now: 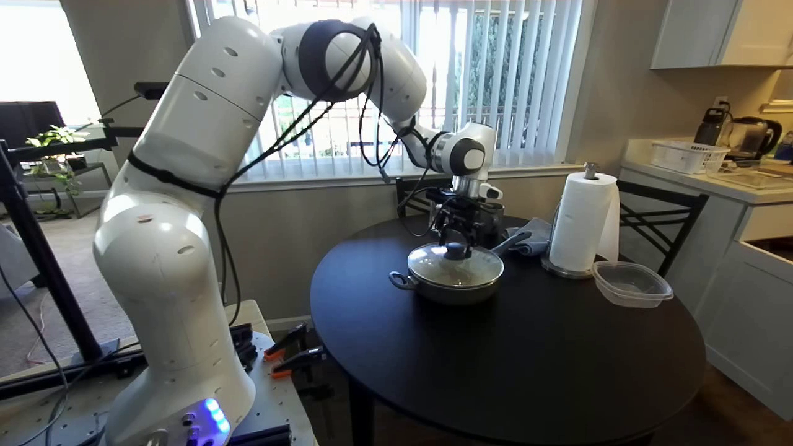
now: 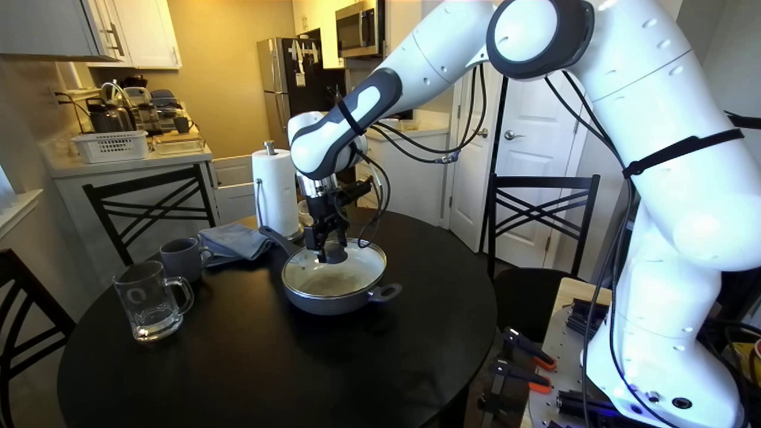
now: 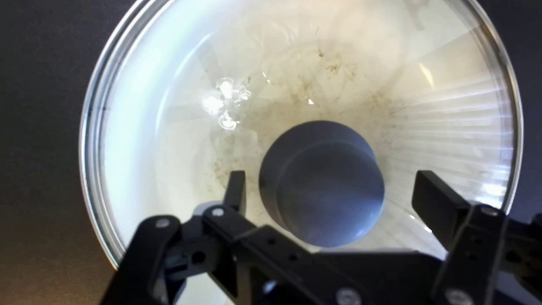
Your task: Take the lid off of the pot
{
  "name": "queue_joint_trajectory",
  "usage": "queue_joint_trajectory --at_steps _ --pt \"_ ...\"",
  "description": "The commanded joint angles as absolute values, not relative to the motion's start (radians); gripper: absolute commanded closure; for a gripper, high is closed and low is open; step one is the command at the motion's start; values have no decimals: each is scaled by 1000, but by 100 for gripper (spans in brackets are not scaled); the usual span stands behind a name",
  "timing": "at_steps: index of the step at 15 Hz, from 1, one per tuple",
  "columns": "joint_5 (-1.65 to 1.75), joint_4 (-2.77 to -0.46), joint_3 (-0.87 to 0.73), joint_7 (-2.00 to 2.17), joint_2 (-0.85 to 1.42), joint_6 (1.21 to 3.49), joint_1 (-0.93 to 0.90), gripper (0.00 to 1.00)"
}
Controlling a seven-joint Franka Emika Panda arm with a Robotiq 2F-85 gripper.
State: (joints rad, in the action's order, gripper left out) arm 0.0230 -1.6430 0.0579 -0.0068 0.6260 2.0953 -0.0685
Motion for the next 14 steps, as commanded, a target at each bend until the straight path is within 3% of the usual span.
queue_joint_trajectory --at_steps 1,6,9,10,12,14 --pt "2 -1650 56 15 627 2120 -68 27" --pt "8 -1655 45 31 612 2123 -69 59" --pt "7 -1654 46 43 607 2123 -71 63" --pt "6 -1654 47 44 607 2122 -71 17" --pt "6 -1656 47 43 609 2123 -71 14" --pt "5 -1656 47 44 610 2123 -71 2"
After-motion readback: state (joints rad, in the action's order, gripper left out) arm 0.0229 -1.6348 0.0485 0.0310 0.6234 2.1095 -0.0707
